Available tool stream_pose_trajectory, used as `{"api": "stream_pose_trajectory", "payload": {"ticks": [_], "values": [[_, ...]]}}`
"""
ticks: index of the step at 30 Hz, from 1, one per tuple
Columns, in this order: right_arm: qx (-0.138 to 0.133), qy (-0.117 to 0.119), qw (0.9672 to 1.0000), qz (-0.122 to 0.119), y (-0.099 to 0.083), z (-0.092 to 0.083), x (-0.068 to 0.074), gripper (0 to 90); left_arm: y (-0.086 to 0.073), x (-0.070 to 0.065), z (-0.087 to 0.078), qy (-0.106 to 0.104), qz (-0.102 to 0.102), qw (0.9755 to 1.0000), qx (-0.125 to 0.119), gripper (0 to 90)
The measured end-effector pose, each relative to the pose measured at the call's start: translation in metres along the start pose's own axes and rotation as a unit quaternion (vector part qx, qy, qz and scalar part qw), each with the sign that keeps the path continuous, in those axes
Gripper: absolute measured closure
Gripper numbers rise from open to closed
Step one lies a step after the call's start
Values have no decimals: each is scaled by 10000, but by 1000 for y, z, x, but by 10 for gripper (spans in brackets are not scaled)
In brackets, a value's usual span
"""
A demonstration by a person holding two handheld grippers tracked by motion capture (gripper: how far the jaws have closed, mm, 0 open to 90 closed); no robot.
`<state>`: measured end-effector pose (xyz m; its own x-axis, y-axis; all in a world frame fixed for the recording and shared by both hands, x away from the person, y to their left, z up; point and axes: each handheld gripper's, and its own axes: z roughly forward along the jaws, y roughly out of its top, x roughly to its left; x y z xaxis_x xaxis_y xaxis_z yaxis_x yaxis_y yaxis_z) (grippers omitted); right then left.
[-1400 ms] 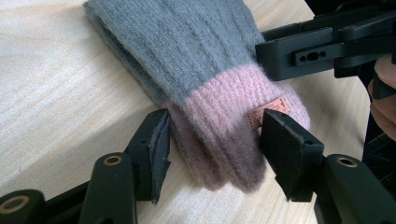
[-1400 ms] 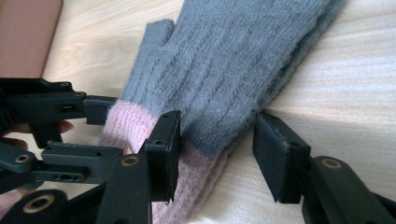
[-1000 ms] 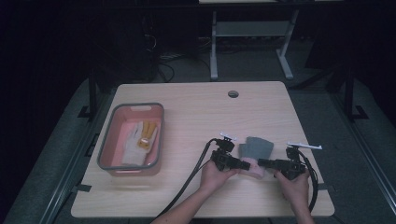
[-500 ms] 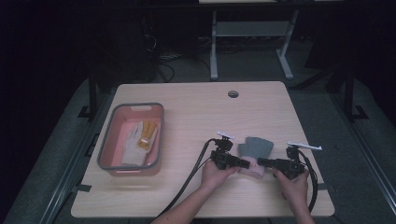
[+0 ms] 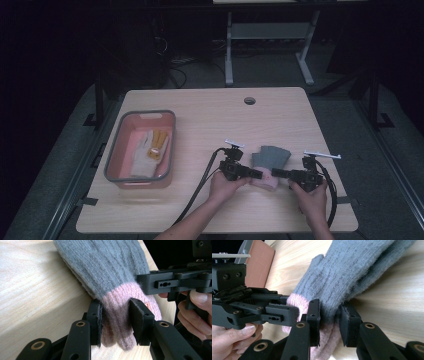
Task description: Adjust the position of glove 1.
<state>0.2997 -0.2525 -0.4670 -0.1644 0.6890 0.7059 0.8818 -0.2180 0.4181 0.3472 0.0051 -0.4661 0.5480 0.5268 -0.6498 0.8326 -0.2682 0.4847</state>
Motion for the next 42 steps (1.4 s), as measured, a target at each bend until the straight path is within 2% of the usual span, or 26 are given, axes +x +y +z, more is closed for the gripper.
{"api": "stream_pose_trajectory", "payload": {"ticks": [11,15,19,29,42], "values": [[25,23,9996,-265,0,-1,18,720,-3,-3,-18,-54,183,9998,-69,639],[70,-8,9992,-391,0,1,25,720,-5,-2,-25,-105,156,9998,-89,640],[127,11,9987,-484,2,3,32,720,-7,-2,-32,-125,212,9996,-160,640],[301,156,9968,-729,3,13,49,718,-16,3,-56,-138,176,9994,-283,639],[393,277,9946,-921,12,27,76,718,-17,10,-87,-91,139,9987,-475,638]]}}
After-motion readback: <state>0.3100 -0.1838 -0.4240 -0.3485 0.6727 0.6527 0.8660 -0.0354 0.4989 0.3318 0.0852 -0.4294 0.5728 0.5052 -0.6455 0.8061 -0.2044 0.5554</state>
